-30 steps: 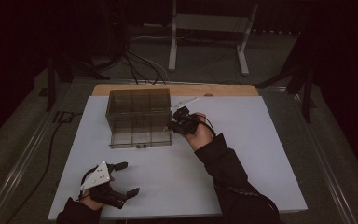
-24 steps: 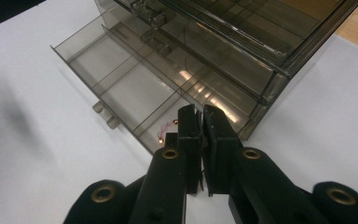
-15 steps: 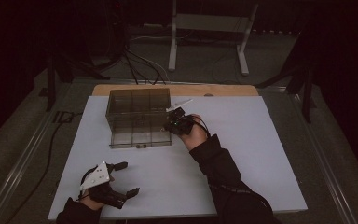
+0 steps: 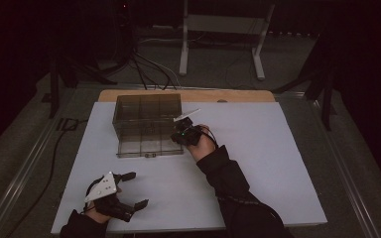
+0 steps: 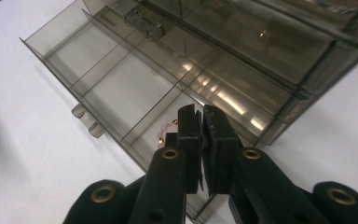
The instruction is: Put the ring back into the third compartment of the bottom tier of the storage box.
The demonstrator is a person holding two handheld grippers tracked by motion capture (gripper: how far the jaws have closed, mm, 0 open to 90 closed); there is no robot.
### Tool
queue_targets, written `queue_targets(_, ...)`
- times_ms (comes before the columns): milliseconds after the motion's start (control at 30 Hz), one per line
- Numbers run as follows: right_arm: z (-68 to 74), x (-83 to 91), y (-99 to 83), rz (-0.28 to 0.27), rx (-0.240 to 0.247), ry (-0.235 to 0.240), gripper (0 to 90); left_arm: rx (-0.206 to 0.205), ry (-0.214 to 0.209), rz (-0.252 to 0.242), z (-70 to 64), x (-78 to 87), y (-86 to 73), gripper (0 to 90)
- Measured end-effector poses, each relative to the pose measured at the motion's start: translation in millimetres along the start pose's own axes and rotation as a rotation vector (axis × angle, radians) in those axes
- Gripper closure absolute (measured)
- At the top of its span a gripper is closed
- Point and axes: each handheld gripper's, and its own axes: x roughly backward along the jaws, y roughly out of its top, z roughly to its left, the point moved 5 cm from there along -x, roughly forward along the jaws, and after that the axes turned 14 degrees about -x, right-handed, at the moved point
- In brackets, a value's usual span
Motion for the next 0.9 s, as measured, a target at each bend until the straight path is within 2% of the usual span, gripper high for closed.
queue_targets(633, 4.8, -20.7, -4.5, 0.014, -0.012, 0.011, 86.1, 0.0, 0.0, -0.002, -0.3, 0.3, 0.0, 0.6)
queue_targets(900, 3.8, -24.1, -6.5, 0.016, -0.029, 0.023, 85.8, -0.001, 0.0, -0.002, -0.3, 0.1, 0.0, 0.7)
